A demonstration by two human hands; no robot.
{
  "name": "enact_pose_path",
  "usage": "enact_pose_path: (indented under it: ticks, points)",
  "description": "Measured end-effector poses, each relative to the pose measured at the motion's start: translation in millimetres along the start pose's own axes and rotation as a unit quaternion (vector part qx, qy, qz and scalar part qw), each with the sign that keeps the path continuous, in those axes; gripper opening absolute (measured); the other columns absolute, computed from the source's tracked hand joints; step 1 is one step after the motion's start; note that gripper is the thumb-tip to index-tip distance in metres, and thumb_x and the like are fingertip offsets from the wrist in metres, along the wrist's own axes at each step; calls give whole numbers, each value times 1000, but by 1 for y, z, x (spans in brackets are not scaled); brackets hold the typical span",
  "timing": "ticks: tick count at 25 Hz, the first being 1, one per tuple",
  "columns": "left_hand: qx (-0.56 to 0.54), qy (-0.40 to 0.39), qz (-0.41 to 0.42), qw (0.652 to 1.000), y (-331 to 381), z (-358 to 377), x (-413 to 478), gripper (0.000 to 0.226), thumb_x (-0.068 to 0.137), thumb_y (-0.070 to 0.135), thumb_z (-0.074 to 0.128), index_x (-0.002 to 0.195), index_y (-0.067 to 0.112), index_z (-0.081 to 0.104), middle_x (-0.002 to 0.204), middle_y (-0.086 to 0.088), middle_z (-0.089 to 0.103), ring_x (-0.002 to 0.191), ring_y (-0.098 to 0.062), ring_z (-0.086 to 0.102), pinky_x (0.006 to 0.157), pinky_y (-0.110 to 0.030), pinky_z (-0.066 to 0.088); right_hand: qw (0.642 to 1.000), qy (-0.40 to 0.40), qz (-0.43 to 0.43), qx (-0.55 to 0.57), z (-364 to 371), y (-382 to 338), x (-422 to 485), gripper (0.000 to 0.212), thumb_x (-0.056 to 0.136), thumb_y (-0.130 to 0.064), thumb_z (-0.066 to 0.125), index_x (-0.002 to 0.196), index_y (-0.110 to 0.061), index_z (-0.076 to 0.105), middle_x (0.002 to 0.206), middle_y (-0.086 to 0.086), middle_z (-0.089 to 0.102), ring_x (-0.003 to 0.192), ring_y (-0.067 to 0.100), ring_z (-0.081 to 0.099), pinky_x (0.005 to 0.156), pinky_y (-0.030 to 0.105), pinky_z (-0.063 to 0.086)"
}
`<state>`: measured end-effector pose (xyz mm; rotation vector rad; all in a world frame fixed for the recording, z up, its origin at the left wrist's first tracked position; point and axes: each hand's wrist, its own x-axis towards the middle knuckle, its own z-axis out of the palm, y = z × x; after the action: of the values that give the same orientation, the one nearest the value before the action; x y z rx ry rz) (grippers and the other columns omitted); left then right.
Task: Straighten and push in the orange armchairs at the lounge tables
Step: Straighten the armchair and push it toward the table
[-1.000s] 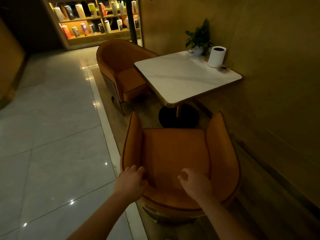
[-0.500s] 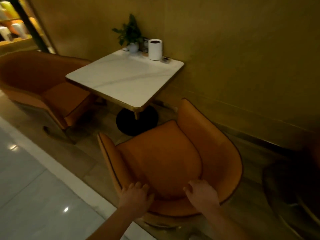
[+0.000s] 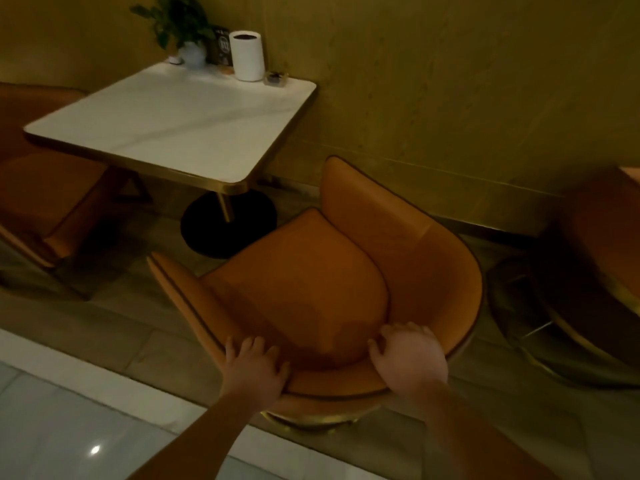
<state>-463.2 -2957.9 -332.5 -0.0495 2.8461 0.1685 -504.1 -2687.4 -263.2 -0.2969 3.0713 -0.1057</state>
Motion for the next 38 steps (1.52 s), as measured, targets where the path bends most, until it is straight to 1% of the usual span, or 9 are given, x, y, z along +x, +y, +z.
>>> enact_pose_path:
  ticks: [3, 5, 7, 16, 20, 26, 30, 34, 38]
  points:
    - [-37, 70, -8, 997, -2, 16, -1, 38, 83, 52, 39, 85, 28, 68, 92, 0, 58, 103, -29, 57, 107, -66, 28, 1000, 8, -1, -10, 3, 2, 2, 37, 91, -52, 35, 76, -30, 61, 75, -9, 60, 74, 14, 54, 75, 34, 46]
    - [-55, 131, -5, 990, -4, 24, 3, 35, 84, 49, 39, 82, 29, 67, 89, 3, 56, 99, -27, 57, 108, -62, 27, 1000, 26, -4, 3, 5, 3, 2, 37, 91, -51, 36, 74, -30, 60, 70, -10, 57, 71, 14, 53, 73, 33, 46]
    - [-66, 156, 6, 986, -5, 28, 9, 37, 86, 49, 35, 82, 30, 65, 88, 6, 53, 99, -24, 55, 111, -58, 23, 1000, 31, -3, 5, 6, 5, 6, 35, 91, -52, 37, 75, -30, 59, 68, -10, 56, 71, 14, 54, 71, 33, 46]
    - [-91, 163, 27, 982, 29, 10, 77, 37, 85, 54, 35, 78, 31, 63, 86, 12, 55, 99, -18, 53, 113, -58, 23, 998, 41, 39, 12, -3, 46, 72, 26, 92, -50, 46, 85, -33, 64, 73, -9, 54, 71, 12, 49, 62, 30, 38]
    - [-85, 136, 21, 987, 54, -2, 114, 49, 86, 58, 24, 86, 29, 64, 94, 13, 56, 106, -14, 49, 117, -57, 13, 998, 17, 56, 2, -13, 70, 109, 26, 93, -53, 47, 98, -35, 65, 82, -9, 53, 79, 13, 51, 69, 30, 43]
    - [-81, 109, 24, 990, 89, -23, 170, 56, 87, 55, 22, 101, 28, 69, 107, 5, 61, 115, -22, 47, 117, -61, 8, 997, -5, 72, -10, -19, 110, 173, 21, 89, -54, 50, 95, -40, 64, 85, -6, 56, 82, 18, 53, 68, 32, 40]
    - [-70, 97, 30, 992, 108, -34, 212, 51, 89, 54, 25, 104, 30, 68, 112, 4, 61, 118, -23, 47, 117, -62, 8, 998, 4, 61, -10, -21, 138, 213, 19, 88, -55, 50, 93, -40, 62, 87, -5, 58, 79, 18, 47, 69, 33, 37]
    - [-65, 86, 8, 994, 132, -41, 246, 50, 88, 55, 24, 106, 32, 66, 114, 7, 60, 119, -22, 47, 117, -62, 8, 1000, 11, 29, -1, -28, 166, 253, 24, 90, -56, 50, 100, -38, 63, 82, -8, 55, 81, 17, 53, 69, 32, 41]
    - [-68, 82, -19, 994, 164, -51, 274, 47, 88, 55, 26, 103, 31, 64, 114, 7, 60, 120, -20, 47, 117, -60, 8, 1000, 25, -3, 15, -33, 198, 289, 25, 92, -54, 49, 101, -36, 65, 79, -10, 54, 78, 13, 52, 68, 30, 37]
